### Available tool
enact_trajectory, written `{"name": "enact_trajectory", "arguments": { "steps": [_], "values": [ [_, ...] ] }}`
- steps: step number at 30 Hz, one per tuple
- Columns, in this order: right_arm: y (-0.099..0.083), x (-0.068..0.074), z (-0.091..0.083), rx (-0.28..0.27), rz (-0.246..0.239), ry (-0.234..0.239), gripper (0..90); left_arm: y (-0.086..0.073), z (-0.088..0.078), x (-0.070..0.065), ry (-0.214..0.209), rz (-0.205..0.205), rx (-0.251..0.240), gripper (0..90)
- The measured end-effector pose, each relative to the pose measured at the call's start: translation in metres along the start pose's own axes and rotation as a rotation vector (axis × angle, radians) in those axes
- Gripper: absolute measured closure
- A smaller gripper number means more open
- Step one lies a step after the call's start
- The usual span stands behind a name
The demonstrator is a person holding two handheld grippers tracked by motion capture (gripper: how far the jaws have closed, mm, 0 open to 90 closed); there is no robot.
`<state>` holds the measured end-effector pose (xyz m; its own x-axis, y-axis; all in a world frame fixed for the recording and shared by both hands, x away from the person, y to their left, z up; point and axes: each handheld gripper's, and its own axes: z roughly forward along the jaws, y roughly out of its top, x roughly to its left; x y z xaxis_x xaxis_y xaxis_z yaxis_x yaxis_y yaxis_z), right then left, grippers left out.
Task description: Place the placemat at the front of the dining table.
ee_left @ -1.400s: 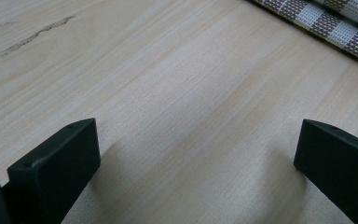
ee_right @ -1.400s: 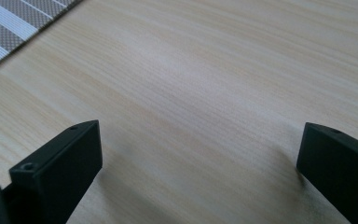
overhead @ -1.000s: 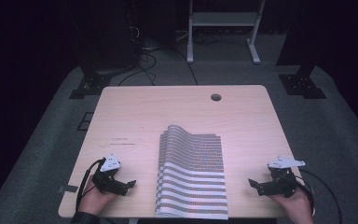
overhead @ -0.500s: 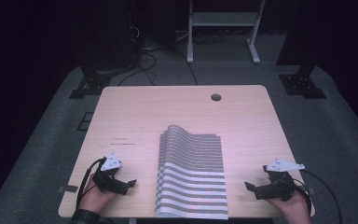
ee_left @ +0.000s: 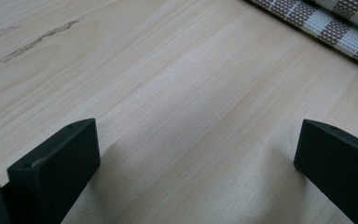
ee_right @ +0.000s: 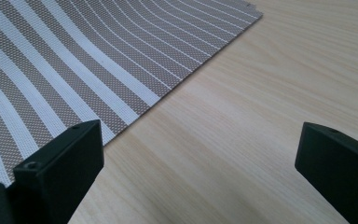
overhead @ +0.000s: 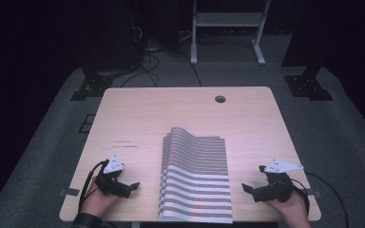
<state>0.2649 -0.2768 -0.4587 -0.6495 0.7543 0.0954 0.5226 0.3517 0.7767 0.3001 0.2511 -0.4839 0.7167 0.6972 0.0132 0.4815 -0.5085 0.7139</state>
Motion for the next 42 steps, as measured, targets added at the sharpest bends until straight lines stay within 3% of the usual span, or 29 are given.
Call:
{"name": "enact_trajectory", "arguments": {
  "steps": [19, 21, 25, 42],
  "values": [
    [0.016, 0.021, 0.024, 0.03, -0.054, 0.066, 0.3, 0.0, 0.0, -0.001, -0.002, 0.004, 0.0, 0.0],
    [0.017, 0.023, 0.026, 0.025, -0.063, 0.079, 6.0, 0.0, 0.0, -0.001, -0.003, 0.005, 0.001, 0.0],
    [0.02, 0.028, 0.031, 0.024, -0.071, 0.096, 6.1, 0.0, -0.001, -0.001, -0.004, 0.006, 0.002, 0.0],
    [0.026, 0.054, 0.062, 0.096, -0.147, 0.152, 6.4, -0.001, -0.001, -0.002, -0.006, 0.005, 0.0, 0.0]
  ]
}}
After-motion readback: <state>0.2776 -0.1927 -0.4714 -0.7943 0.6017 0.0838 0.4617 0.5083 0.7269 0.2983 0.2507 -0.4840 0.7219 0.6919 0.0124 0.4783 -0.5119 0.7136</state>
